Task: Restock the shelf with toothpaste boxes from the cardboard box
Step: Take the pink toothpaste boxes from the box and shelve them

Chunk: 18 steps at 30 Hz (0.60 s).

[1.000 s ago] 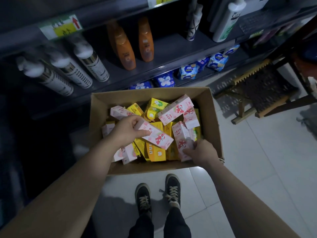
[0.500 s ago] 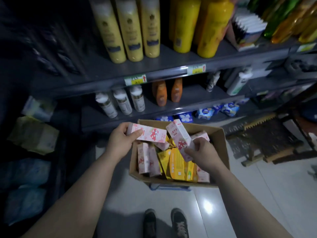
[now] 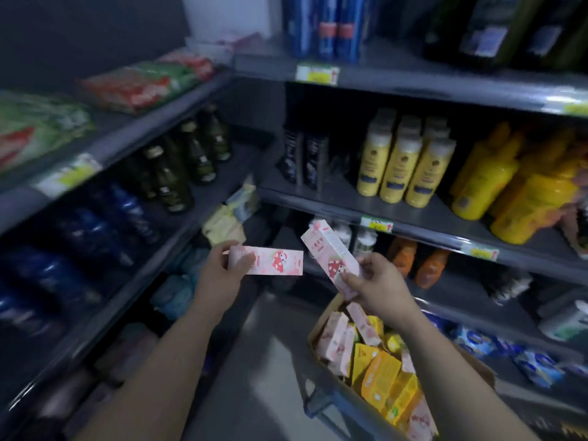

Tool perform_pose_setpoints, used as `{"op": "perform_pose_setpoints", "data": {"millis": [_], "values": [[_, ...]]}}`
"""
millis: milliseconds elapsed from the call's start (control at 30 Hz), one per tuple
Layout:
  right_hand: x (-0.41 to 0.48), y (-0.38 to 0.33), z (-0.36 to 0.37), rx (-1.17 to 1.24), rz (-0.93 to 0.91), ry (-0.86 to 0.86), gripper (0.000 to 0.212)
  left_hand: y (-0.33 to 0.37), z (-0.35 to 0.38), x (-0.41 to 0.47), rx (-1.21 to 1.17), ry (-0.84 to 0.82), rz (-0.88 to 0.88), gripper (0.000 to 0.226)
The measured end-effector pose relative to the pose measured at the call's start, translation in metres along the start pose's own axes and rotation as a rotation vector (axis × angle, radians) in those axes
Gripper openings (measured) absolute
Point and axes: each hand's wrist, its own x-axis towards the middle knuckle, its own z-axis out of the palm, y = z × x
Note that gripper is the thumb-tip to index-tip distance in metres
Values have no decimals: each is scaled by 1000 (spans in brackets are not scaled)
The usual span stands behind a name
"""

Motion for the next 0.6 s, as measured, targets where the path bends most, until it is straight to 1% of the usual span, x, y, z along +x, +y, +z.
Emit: {"op": "perform_pose_setpoints", "data": {"millis": [33, 67, 167, 300, 400, 467, 600], "values": [[-4, -12, 7, 8, -38, -39, 20, 2, -16, -14, -32, 58, -10, 36], [-9, -24, 15, 32, -70, -81, 18, 3, -32, -27, -53, 118, -8, 36], [-25, -56, 42, 62, -164, -197, 17, 10, -78, -71, -120, 278, -9, 26], [-54, -100, 88, 74, -288, -336, 18, 14, -148, -131, -142, 475, 2, 31], [-85, -135, 124, 91, -377, -440, 17, 18, -200, -176, -172, 634, 41, 27], [-109, -161, 148, 93, -450, -500, 16, 20, -234, -206, -184, 732, 50, 28], [-159, -212, 196, 114, -561, -626, 15, 28, -300, -265, -238, 914, 124, 31]]}}
